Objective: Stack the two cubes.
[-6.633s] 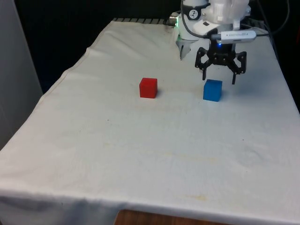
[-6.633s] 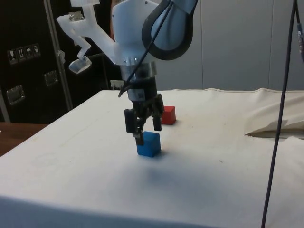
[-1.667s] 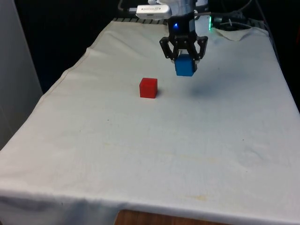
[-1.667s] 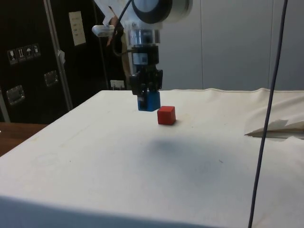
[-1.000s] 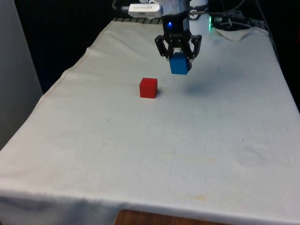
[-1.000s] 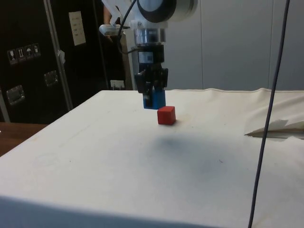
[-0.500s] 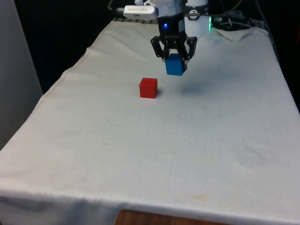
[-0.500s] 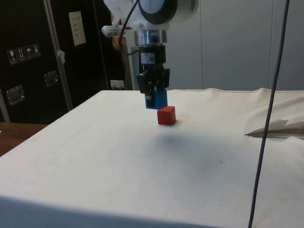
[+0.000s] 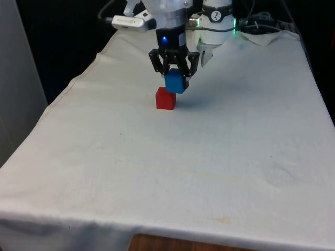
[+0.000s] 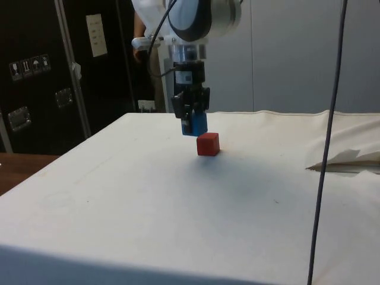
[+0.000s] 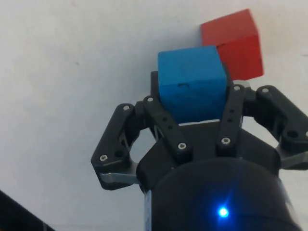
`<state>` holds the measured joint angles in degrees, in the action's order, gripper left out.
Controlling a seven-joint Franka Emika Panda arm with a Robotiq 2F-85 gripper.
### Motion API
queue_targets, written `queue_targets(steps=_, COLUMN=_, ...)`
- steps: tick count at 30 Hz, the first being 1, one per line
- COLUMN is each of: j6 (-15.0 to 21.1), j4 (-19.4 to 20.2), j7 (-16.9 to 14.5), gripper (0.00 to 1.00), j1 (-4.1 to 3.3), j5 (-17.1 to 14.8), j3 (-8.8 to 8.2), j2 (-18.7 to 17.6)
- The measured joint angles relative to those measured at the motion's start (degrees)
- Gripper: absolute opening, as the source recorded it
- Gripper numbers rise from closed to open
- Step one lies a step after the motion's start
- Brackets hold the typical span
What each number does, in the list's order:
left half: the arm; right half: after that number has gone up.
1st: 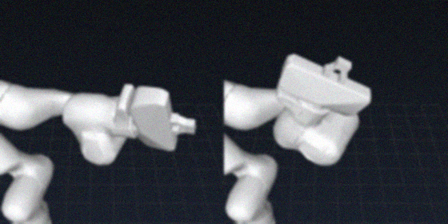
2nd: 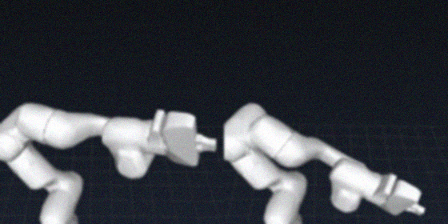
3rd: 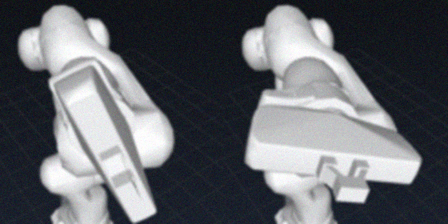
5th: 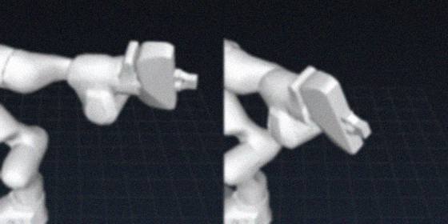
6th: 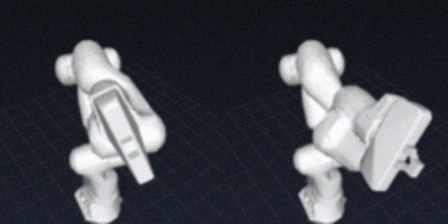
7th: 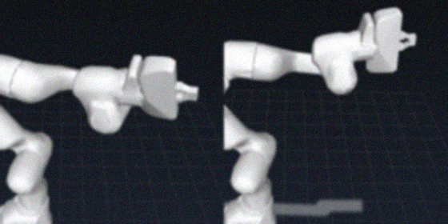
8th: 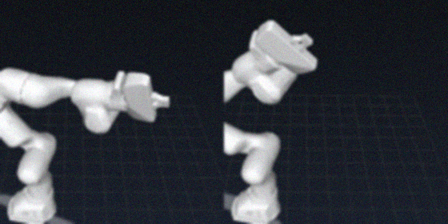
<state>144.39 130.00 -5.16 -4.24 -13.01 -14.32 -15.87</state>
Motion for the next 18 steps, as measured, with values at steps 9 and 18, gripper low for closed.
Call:
queue_targets(steps=9, j6=0.0, j4=-0.6, j7=-1.4, gripper=0.00, j1=0.00, j5=2.3, j3=-2.75, j2=-0.7)
queue_targets(steps=18, j6=0.9, j4=-0.1, j7=-4.0, gripper=0.00, j1=0.00, j5=2.5, j3=-4.07, j2=-0.7)
